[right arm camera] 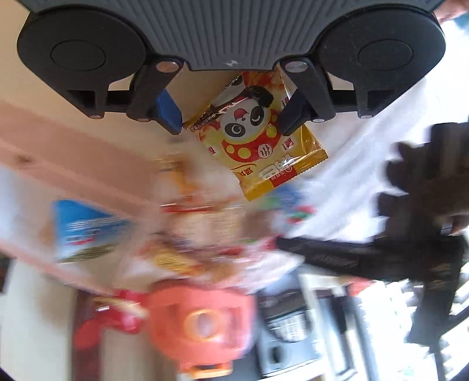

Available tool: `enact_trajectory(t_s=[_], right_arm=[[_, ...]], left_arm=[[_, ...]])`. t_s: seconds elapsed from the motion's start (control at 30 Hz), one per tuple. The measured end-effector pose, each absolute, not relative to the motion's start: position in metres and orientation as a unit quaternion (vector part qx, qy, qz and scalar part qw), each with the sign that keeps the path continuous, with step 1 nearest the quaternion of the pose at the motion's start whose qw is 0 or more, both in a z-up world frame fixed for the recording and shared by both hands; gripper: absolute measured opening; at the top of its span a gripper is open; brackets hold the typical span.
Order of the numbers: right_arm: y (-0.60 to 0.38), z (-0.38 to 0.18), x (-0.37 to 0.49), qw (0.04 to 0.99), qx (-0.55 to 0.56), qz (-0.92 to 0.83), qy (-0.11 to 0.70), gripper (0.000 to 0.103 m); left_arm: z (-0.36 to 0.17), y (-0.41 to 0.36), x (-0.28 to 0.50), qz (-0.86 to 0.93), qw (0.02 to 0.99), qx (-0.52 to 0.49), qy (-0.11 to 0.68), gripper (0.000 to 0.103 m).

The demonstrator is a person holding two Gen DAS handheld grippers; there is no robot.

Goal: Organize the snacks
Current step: 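Grasp the yellow panda chip bag with the right tool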

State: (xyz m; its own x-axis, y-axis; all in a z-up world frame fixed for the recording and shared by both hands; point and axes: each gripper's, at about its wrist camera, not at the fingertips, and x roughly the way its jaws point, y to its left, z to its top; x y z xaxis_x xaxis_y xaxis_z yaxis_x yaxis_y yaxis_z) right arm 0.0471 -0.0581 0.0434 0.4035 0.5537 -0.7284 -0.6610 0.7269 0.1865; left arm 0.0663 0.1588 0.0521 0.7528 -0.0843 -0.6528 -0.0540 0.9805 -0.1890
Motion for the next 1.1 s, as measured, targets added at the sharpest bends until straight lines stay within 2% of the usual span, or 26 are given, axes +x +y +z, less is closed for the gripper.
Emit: enact_trajectory(t_s=[0.13, 0.27, 0.5, 0.63, 0.83, 1.1], right_arm=[[-0.045, 0.044, 0.028, 0.823, -0.080, 0.396, 0.400, 0.073], [-0.052, 0.046, 0.017, 0.844, -0.107, 0.371, 0.371, 0.074], [-0.082, 0.056, 0.029, 0.878, -0.096, 0.312, 0.349, 0.085], [-0.079, 0.052, 0.038, 0.879, -0.104, 0.301, 0.354, 0.085], [-0.078, 0.044, 0.051, 0.886, -0.092, 0.282, 0.356, 0.086], [-0.065, 0.030, 0.080, 0.887, -0.066, 0.268, 0.369, 0.085]], left_arm=[[0.042, 0.137, 0.072, -0.007, 0.927, -0.045, 0.373, 0.041], [0.035, 0.129, 0.075, -0.001, 0.929, -0.042, 0.367, 0.043], [0.029, 0.111, 0.078, -0.026, 0.932, -0.010, 0.362, 0.045], [0.030, 0.116, 0.069, -0.022, 0.930, 0.000, 0.367, 0.042], [0.031, 0.152, 0.028, 0.025, 0.931, -0.011, 0.365, 0.041], [0.030, 0.198, -0.031, 0.021, 0.916, -0.112, 0.385, 0.040]])
